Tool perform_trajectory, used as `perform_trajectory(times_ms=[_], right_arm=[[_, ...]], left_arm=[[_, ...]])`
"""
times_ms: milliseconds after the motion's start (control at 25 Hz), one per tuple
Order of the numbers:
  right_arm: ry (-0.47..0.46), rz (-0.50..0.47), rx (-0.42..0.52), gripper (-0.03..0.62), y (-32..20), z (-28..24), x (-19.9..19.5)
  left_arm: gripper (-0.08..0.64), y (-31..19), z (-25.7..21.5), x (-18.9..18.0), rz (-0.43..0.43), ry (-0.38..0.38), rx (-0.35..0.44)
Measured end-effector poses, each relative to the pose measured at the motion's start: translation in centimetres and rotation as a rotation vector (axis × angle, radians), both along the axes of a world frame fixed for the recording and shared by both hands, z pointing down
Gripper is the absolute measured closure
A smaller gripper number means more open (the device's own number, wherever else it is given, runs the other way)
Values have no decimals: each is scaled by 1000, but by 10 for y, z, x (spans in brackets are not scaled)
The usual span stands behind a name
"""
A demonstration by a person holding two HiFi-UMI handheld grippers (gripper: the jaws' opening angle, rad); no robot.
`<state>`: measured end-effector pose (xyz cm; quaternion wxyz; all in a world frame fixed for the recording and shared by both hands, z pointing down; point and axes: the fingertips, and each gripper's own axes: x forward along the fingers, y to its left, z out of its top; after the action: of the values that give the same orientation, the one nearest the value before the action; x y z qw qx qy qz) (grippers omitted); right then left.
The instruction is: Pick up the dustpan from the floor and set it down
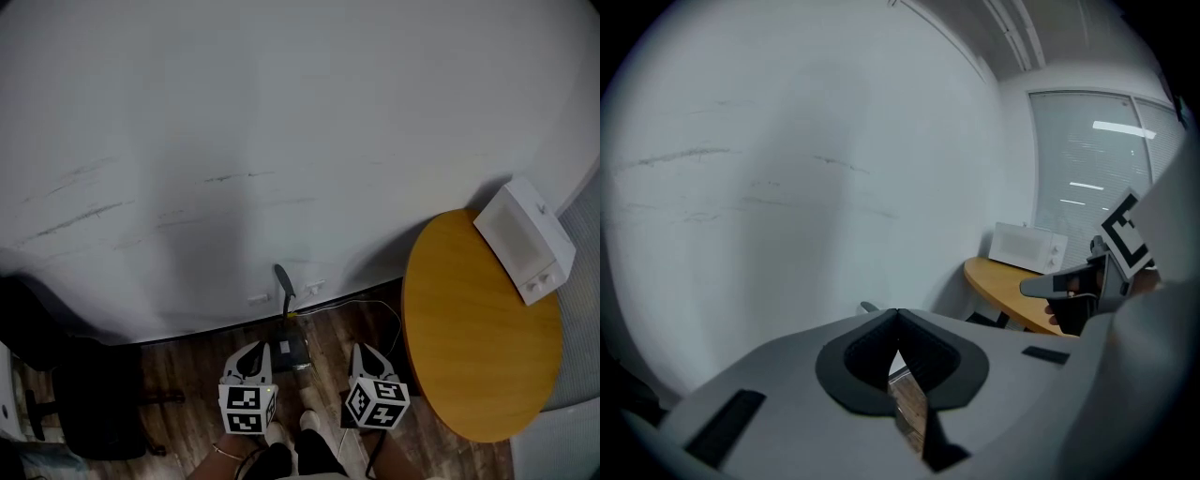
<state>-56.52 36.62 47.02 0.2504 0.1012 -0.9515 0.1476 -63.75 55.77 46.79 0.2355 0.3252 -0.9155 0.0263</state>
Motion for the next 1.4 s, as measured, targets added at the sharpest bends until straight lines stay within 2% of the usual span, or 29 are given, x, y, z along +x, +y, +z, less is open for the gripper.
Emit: perform_trajectory(times_ms=[320,520,680,880,1160,1400], right_arm=[[74,-24,-21,560,9,73,-11],[129,-11,-47,560,7,128,-13],[156,12,-69,560,5,157,-12],[178,30,-77,560,0,175,-9],[189,46,-74,560,-10,182,-7],[193,56,-76,560,-17,189,-10]], left_arm=[[543,-16,75,-13,6,61,-30],[543,-13,141,-12,-11,122,-60],[543,-11,176,-12,-31,164,-60],[543,-14,189,-16,-30,168,-47],[540,-31,192,-27,17,157,-11],[534,-42,199,-40,41,145,-22]])
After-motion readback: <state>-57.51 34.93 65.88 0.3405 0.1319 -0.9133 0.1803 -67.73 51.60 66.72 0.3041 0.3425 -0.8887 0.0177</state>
